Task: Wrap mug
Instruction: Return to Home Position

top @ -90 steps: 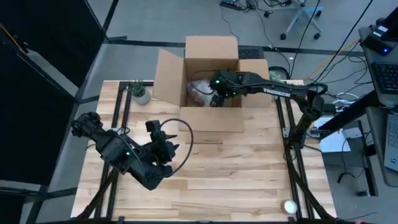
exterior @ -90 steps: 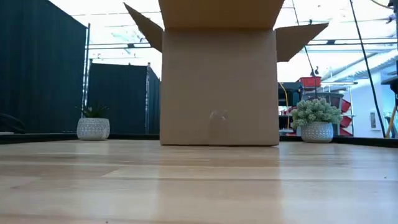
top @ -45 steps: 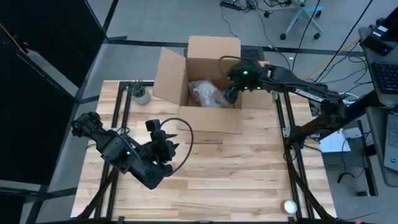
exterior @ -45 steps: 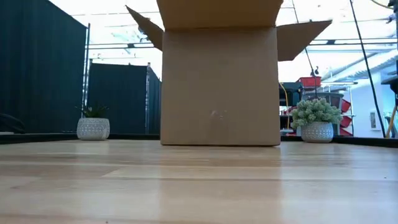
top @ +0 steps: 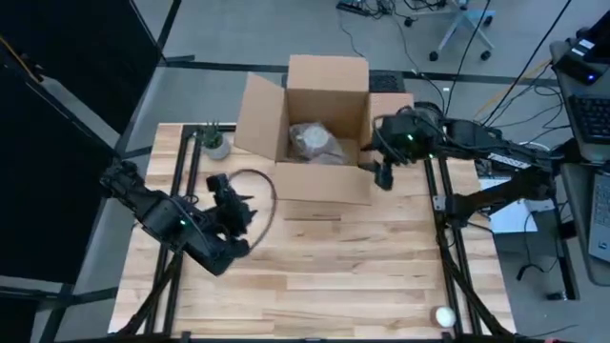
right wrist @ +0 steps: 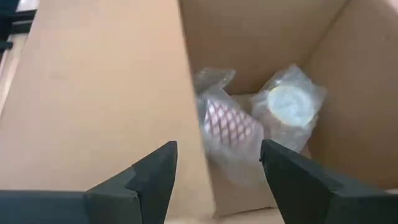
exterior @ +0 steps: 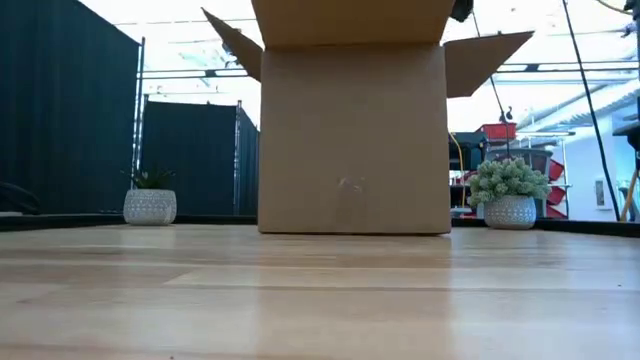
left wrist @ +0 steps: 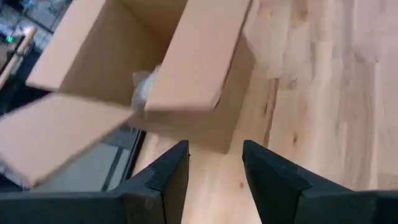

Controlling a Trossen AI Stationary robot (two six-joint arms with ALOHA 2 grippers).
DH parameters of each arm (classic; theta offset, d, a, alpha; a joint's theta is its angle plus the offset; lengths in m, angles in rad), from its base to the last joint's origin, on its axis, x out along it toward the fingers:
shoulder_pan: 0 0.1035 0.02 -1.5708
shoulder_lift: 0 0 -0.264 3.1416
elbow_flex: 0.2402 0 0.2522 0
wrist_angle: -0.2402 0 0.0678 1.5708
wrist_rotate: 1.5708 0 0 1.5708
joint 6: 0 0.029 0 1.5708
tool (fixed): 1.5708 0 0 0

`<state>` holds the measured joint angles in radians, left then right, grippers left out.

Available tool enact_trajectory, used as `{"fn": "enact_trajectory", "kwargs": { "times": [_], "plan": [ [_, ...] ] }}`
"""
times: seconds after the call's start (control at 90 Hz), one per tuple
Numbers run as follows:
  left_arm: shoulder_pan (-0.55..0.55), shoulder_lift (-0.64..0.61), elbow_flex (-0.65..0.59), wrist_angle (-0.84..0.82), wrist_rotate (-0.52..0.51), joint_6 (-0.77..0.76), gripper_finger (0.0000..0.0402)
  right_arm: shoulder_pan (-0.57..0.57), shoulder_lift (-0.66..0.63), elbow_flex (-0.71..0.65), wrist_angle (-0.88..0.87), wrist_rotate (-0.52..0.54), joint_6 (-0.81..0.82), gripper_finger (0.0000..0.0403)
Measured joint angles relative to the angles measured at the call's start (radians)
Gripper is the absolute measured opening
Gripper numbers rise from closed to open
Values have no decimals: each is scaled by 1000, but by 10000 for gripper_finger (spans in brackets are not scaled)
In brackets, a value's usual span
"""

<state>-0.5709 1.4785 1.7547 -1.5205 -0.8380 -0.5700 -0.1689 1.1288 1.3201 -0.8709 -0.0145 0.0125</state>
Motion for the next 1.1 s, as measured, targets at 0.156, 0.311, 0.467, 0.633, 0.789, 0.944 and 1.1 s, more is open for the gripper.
{"fn": "enact_trajectory", "kwargs": {
  "times": [0.156,0.311,0.467,0.633,0.789,0.944,1.1],
  "plan": [
    [3,-179,-260,238,36,26,140,45,-175,-263,204,-70,65,219],
    [2,-348,-485,465,116,58,140,88,-343,-494,391,-69,154,219],
    [26,-497,-717,753,209,156,140,101,-437,-675,574,-70,187,219],
    [68,-602,-940,1058,287,211,140,101,-470,-804,724,-62,184,209],
    [125,-630,-1105,1255,293,233,125,79,-485,-908,862,-60,213,156],
    [193,-631,-1211,1357,358,238,75,76,-506,-988,947,-58,216,83],
    [254,-631,-1276,1444,408,260,20,76,-565,-1003,960,-61,209,14]
  ]
}}
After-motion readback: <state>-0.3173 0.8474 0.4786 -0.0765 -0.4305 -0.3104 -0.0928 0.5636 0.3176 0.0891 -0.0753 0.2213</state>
